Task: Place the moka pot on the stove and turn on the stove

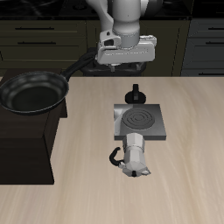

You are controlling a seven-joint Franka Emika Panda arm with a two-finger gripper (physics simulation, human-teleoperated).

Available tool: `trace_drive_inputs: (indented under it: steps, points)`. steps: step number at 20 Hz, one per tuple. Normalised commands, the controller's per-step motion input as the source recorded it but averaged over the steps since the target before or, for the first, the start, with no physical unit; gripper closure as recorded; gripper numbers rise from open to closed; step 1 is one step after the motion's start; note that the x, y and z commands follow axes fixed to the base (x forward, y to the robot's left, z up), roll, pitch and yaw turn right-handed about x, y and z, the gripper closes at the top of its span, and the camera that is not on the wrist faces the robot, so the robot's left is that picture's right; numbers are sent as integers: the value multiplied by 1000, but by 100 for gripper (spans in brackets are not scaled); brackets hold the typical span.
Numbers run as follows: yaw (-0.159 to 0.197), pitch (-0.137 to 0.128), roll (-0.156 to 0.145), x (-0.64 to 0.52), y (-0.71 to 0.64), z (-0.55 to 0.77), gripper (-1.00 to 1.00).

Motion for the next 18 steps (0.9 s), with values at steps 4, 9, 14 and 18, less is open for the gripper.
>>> trace_drive_inputs:
  steps: [4,9,14,18]
  points:
    - [-7,-6,-5,-74,-56,71,-100]
    - [-11,-29,5,-238,-97,84,-100]
    - [-8,7,-17,-190,-107,-104,-100]
    - [-41,2,-4,-204,-24,-118,-100]
